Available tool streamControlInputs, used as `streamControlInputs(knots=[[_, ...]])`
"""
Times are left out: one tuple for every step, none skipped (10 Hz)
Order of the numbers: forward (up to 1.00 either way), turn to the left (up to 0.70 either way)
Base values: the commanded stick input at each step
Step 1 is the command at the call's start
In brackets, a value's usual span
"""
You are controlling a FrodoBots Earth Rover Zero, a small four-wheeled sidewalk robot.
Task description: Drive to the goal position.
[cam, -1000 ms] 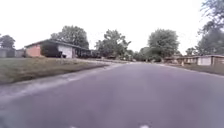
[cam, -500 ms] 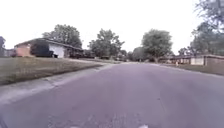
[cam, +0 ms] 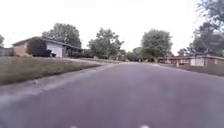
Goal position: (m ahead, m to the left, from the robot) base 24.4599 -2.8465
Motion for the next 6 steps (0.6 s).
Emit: streamControlInputs(knots=[[1.0,-0.01],[1.0,0.0],[1.0,0.0],[1.0,0.0],[1.0,0.0],[1.0,0.0]])
